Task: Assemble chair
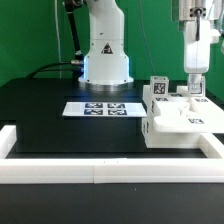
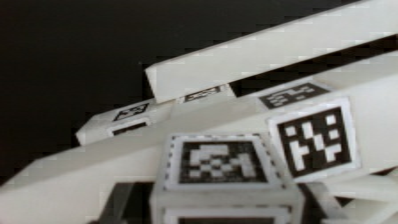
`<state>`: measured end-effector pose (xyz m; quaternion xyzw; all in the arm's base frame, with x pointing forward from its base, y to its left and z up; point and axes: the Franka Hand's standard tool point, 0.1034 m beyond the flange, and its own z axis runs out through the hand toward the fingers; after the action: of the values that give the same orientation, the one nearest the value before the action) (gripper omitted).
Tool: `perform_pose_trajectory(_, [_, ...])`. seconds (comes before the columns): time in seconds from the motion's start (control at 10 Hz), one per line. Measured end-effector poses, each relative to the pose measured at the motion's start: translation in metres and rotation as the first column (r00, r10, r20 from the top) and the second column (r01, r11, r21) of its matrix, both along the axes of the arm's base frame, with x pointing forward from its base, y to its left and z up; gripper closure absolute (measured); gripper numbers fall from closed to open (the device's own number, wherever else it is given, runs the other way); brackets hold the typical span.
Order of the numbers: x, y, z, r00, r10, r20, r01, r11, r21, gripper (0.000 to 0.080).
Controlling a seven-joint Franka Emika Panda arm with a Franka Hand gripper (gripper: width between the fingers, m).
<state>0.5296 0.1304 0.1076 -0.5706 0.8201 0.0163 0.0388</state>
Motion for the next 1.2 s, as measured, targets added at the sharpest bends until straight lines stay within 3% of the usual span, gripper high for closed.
perform_pose_trajectory(0.4, [0.0002, -0.0001, -0.0002, 1.000, -0.012, 0.001, 0.012, 1.000, 0.014, 0.0528])
perform_pose_trajectory(0.5, [0.0001, 0.0002, -0.0005, 1.000, 0.016, 0.003, -0.016, 1.000, 0.013, 0.0448])
perform_pose_trajectory(0.6, [-0.0001, 0.0001, -0.0006, 0.999, 0.051, 0.004, -0.051, 0.999, 0.011, 0.0312])
perform_pose_trajectory(0.7, [-0.0013, 0.0000, -0.0010, 0.997, 0.083, -0.002, -0.083, 0.997, 0.011, 0.0312])
perform_pose_trajectory(0.8, [-0.0025, 0.0015, -0.0003, 0.986, 0.163, -0.015, -0.163, 0.987, 0.009, 0.0181])
perform_pose_trajectory(1.2, [0.0023, 0.0047, 0.0037, 0.821, 0.571, 0.005, -0.571, 0.821, -0.010, 0.0151])
